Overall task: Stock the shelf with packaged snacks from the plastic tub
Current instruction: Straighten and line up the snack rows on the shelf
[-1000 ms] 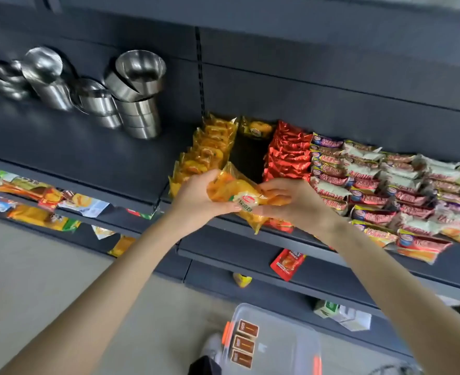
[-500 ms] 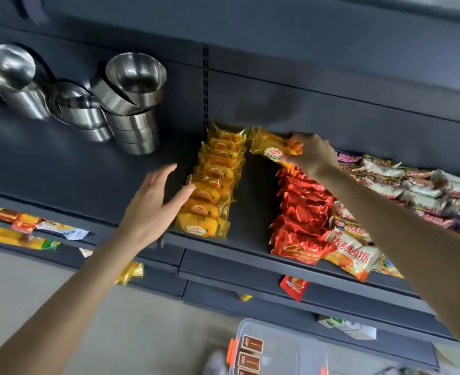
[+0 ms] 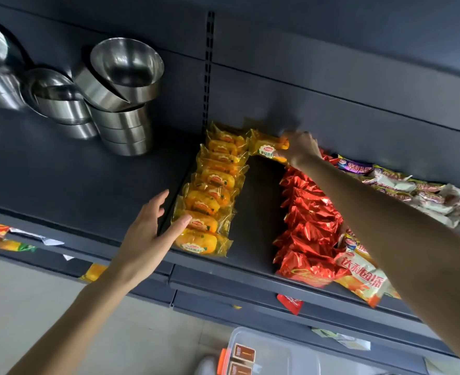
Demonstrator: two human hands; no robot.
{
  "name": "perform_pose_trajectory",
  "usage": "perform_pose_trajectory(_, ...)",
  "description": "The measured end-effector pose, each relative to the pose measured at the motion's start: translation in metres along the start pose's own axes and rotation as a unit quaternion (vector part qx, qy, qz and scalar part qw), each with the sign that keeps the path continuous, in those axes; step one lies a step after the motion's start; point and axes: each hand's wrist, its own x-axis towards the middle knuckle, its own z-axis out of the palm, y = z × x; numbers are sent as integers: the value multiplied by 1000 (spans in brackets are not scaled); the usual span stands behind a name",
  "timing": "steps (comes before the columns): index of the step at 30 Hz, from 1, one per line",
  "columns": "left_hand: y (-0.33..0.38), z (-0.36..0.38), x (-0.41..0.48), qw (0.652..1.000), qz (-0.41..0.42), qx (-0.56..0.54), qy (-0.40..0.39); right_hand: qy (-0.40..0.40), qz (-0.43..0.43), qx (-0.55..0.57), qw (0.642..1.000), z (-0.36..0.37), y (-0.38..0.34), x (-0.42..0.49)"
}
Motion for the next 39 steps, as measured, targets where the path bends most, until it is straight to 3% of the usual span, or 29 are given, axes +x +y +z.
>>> perform_pose_trajectory(5,-2,0,2,1000,-3,-25,7,-11,-10,-13,1000,17,4,8)
perform_pose_trajectory(14,5,-3,7,998,9,-47,39,31,-54,-195,979,34,16,21)
perform_pose_trajectory(26,13,-6,-1,996,35,-37,71,31,7,-227,973,36,15,35)
perform_pose_trajectory(32,14,-8,-8,996,45,-10,70,49,-30,-232,971,36,18,28)
perform_pose_trajectory(39,39,3,-20,996,58,15,72,80,-88,-134,984,3,14,-26)
